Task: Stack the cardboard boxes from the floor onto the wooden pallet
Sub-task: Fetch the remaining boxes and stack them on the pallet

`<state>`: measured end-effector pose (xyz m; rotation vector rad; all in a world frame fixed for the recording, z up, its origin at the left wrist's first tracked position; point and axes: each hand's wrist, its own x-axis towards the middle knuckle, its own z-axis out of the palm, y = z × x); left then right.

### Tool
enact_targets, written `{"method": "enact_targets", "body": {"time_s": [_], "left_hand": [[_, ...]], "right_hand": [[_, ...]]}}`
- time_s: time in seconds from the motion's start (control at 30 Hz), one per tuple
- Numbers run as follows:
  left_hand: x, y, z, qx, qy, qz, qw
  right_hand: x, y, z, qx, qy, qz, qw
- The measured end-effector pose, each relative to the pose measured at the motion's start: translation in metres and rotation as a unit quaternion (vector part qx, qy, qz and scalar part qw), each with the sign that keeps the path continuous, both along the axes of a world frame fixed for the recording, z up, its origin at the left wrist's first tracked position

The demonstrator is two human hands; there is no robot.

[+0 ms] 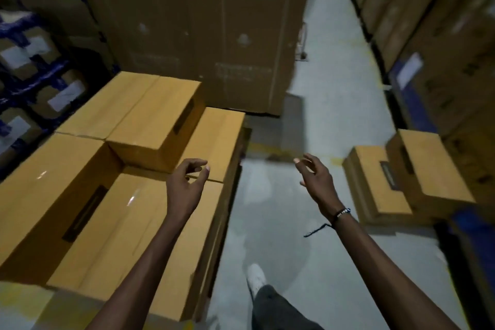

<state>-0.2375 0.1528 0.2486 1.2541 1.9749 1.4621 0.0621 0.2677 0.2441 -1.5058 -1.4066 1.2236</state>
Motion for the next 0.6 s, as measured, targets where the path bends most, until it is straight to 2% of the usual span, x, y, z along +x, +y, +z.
{"method": "enact_targets", "body": {"time_s": [0.27,0.6], "left_hand": [[0.171,0.039,-0.002,-0.013,-0.014,-0.147,0.989],[0.408,0.149,-0.018,-0.041,-0.060,-0.227,0.971]], "right_hand": [[0.193,-0.034,-0.004,-0.020,0.028,-0.159,0.987],[0.415,-0.016,-0.024,-0.046,0.057,-0.260,0.963]]}}
